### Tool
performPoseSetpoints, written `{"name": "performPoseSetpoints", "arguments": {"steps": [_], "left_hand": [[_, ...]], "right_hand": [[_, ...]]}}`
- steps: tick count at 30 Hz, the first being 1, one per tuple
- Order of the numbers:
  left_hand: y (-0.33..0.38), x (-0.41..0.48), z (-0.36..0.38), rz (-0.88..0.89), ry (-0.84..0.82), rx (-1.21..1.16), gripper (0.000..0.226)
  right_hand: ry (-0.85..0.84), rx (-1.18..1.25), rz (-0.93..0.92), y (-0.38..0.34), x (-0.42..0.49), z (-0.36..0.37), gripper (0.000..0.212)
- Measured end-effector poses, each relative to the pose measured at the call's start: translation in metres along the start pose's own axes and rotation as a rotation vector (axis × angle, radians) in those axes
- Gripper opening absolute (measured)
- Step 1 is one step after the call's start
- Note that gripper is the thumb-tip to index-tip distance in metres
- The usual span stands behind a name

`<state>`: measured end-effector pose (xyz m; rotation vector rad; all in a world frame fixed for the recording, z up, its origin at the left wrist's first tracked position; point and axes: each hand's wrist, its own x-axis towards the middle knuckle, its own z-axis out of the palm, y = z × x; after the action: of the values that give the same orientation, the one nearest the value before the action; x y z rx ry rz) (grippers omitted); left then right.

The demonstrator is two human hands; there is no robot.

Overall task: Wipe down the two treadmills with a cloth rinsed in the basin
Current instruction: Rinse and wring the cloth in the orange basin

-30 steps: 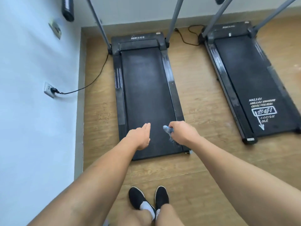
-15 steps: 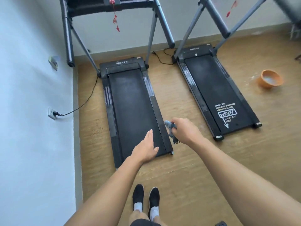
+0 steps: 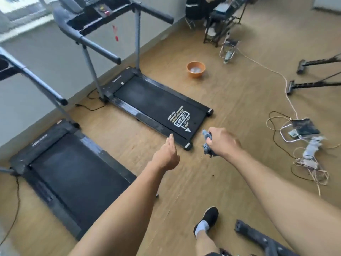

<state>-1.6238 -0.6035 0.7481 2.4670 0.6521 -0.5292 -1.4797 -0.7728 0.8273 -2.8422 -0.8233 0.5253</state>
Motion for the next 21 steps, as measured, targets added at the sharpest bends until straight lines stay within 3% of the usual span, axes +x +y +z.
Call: {"name": "performPoseSetpoints", "arguments": {"steps": [6, 10, 14, 21], "left_hand": [[0.175, 0.159, -0.037, 0.135, -0.033, 0.177, 0.087], [0.260, 0.235, -0.068, 0.205, -0.057, 0.280, 0.066], [0.312, 0.315, -0.082, 0.195, -0.139, 0.332, 0.051], [0.389, 0.493, -0.140, 0.204, -0.097, 0.222, 0.032]], "right_hand": [[0.167, -0.014, 0.215, 0.174, 0.097, -0.094, 0.015], [0.225, -0.025, 0.228, 0.248, 0.145, -0.146, 0.022], [0.217, -0.022, 0.208, 0.299, 0.211, -0.182, 0.022], [0.134, -0.066, 0.160, 0.343, 0.409, -0.233, 0.017]]}}
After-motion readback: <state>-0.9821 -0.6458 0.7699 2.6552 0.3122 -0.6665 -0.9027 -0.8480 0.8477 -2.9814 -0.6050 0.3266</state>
